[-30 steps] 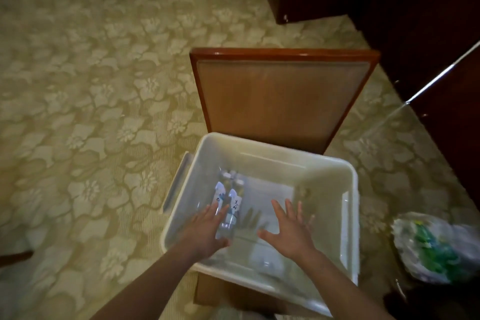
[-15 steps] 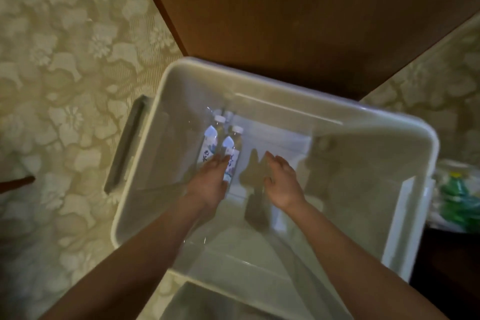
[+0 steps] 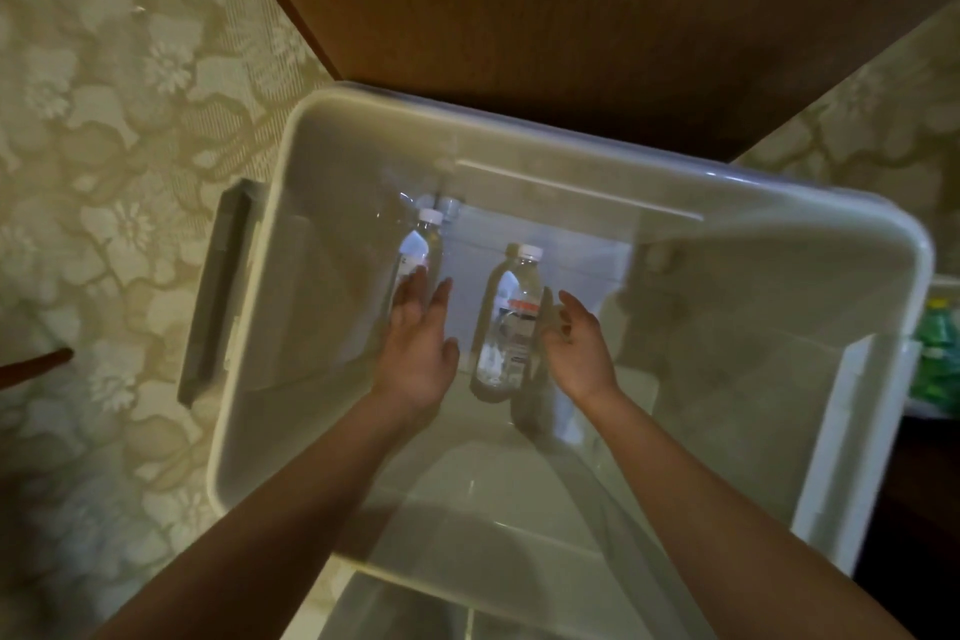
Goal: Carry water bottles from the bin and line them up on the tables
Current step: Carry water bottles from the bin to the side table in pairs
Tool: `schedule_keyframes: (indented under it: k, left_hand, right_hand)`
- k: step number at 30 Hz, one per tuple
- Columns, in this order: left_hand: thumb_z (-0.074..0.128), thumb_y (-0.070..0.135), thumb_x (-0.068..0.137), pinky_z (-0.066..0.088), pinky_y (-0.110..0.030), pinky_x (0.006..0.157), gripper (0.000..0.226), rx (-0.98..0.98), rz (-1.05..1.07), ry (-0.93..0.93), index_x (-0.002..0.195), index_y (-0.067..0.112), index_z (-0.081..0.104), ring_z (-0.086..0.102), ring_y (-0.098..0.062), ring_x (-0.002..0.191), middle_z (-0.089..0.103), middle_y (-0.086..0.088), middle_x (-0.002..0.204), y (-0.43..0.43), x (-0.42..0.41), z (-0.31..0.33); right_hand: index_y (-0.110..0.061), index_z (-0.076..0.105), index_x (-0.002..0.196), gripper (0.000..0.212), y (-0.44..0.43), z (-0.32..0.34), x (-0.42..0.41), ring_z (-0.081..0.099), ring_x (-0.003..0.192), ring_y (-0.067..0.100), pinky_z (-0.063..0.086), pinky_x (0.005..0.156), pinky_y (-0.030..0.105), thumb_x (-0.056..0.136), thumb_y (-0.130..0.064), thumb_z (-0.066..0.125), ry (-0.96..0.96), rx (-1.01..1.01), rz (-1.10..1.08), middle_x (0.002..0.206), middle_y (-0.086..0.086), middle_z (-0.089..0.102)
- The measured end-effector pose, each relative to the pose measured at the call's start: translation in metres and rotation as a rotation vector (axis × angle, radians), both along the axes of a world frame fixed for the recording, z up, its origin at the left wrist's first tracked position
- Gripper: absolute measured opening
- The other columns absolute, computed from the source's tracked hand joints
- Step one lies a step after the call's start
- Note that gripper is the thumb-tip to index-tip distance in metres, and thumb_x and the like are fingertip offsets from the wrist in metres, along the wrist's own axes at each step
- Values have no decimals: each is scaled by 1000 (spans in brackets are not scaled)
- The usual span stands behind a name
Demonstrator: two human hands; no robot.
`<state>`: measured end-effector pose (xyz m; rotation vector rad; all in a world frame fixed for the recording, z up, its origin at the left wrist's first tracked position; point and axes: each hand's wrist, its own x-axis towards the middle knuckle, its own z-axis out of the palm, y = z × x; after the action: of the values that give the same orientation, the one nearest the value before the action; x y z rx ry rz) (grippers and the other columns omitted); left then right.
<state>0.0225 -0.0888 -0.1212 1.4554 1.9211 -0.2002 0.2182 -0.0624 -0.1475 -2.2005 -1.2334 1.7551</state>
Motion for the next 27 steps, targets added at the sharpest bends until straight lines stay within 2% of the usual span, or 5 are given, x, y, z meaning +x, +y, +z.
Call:
schedule_keyframes:
  k: [3, 6, 14, 20, 27]
  left_hand:
    - [53, 31, 96, 12, -38, 120, 83, -125, 19, 93, 157, 19, -3, -7, -33, 151, -17, -14, 162, 5, 2, -4]
    - [54, 31, 94, 21, -38, 117, 83, -102, 37, 103, 157, 21, 1, 4, -32, 148, -8, -11, 164, 7, 8, -1]
    - [58, 13, 87, 37, -36, 107, 66, 78, 35, -71, 148, 25, 38, 37, -26, 135, 36, -3, 152, 7, 18, -3]
    - [56, 21, 92, 41, -41, 107, 53, -87, -27, -218, 144, 22, 45, 44, -27, 132, 41, -4, 149, 13, 16, -25]
    - [54, 45, 88, 52, -42, 89, 52, -123, 192, -360, 134, 21, 51, 62, -24, 106, 64, -5, 119, 21, 40, -38]
  right_hand:
    - [-19, 55, 132, 37, 2, -4, 1, 62, 108, 24, 49, 88, 36, 97, -29, 55, 6, 14, -22, 125, 11, 62]
    - [-17, 60, 107, 16, 2, -9, 3, 63, 79, 22, 43, 67, 28, 94, -26, 58, -14, 39, -62, 99, 11, 68]
    - [-19, 62, 96, 46, -3, -10, 8, 67, 77, 26, 56, 69, 37, 68, -54, 51, -43, 69, -135, 87, 8, 69]
    - [-21, 65, 101, 54, -2, -22, 14, 66, 97, 32, 56, 83, 44, 62, -57, 61, -69, 56, -180, 94, 10, 70]
    - [-27, 65, 108, 68, -1, -24, 16, 71, 88, 20, 58, 85, 41, 48, -60, 72, -73, 33, -195, 98, 7, 70]
